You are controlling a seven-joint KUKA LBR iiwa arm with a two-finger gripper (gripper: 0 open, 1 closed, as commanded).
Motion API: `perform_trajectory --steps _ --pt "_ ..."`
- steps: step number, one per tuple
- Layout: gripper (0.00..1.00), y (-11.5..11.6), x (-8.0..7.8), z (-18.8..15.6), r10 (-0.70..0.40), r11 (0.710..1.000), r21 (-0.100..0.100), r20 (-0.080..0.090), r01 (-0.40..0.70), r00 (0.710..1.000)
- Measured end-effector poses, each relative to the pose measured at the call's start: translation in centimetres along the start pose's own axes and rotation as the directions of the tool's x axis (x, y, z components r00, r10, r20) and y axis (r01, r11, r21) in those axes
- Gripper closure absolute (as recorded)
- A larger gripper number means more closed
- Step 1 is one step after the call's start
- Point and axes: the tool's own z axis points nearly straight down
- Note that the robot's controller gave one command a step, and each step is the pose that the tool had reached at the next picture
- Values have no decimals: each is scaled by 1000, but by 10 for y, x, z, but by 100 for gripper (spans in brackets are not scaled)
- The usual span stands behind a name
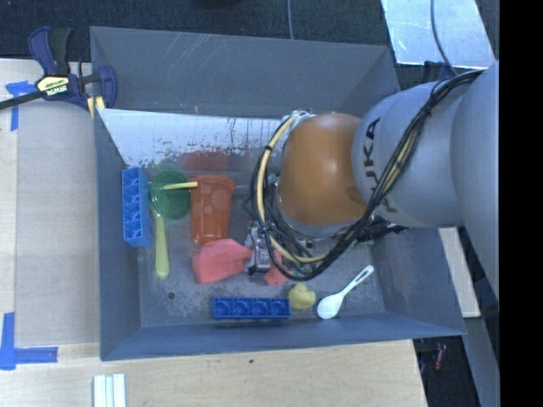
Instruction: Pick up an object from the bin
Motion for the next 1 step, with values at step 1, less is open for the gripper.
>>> perform_trajectory --steps 1 --pt "100 11 -8 -58 33 999 -1 2 -33 999"
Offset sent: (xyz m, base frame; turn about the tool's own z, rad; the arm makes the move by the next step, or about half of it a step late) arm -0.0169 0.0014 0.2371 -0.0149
